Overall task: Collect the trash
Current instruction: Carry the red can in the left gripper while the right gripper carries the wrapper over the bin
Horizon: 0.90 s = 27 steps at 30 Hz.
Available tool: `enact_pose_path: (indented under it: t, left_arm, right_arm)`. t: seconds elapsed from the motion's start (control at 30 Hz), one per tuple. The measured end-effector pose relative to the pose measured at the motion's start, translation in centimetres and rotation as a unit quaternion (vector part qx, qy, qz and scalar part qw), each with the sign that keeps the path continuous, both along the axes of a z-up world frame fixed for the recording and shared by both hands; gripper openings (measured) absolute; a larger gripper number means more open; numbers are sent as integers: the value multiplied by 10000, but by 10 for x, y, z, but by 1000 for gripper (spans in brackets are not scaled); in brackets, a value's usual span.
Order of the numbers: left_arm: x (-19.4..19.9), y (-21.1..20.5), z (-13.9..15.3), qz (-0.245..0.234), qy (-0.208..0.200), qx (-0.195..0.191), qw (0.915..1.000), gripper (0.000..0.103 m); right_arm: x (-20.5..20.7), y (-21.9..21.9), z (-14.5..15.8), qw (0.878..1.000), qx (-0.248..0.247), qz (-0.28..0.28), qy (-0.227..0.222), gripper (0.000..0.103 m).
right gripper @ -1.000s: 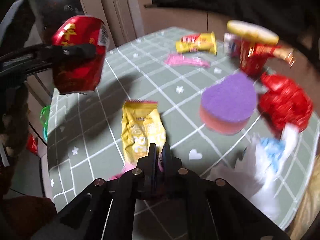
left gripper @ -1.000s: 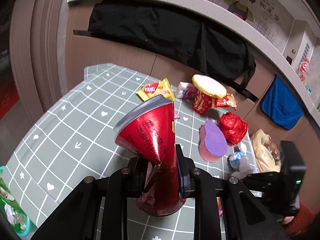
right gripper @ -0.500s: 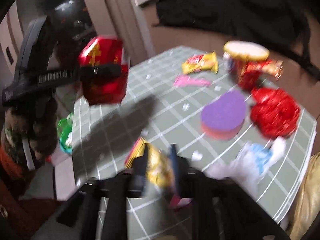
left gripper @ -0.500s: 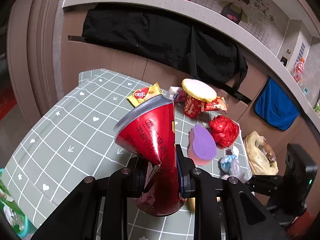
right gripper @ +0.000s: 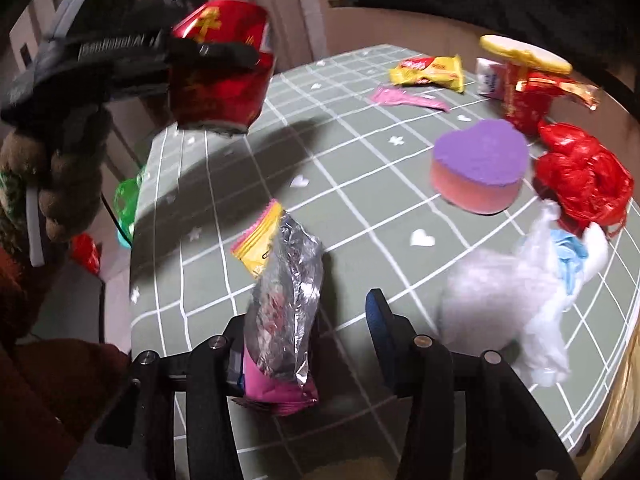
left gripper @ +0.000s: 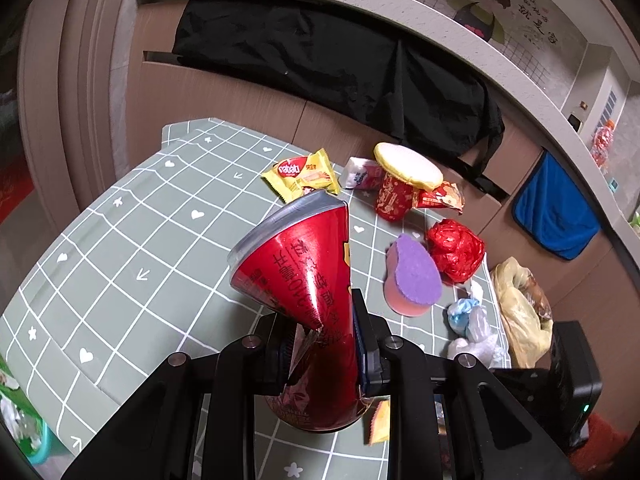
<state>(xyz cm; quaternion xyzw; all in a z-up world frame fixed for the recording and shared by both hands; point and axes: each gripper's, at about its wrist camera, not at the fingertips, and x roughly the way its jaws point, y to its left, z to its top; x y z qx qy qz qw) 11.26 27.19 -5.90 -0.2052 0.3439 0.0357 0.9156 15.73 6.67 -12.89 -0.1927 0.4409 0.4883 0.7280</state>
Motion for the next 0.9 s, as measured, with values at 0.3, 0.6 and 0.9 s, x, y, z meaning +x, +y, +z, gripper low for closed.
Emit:
enact_pose_path:
  t: [0.3,0.6,0.9]
  left_arm:
    - [0,-1,2,-17,-49,55,10000,26]
    - [34,-45,54,-436,-619,315,9966,26]
    - [107,-171,118,-1529,-1438,481,9765,26]
  right_arm:
    - [-18,8,10,9976,19,35,-695,18]
    - [19,-39,93,9849,1280,-833,-814,17]
    - [74,-158,182,9393,1902,-2287,-1710,17]
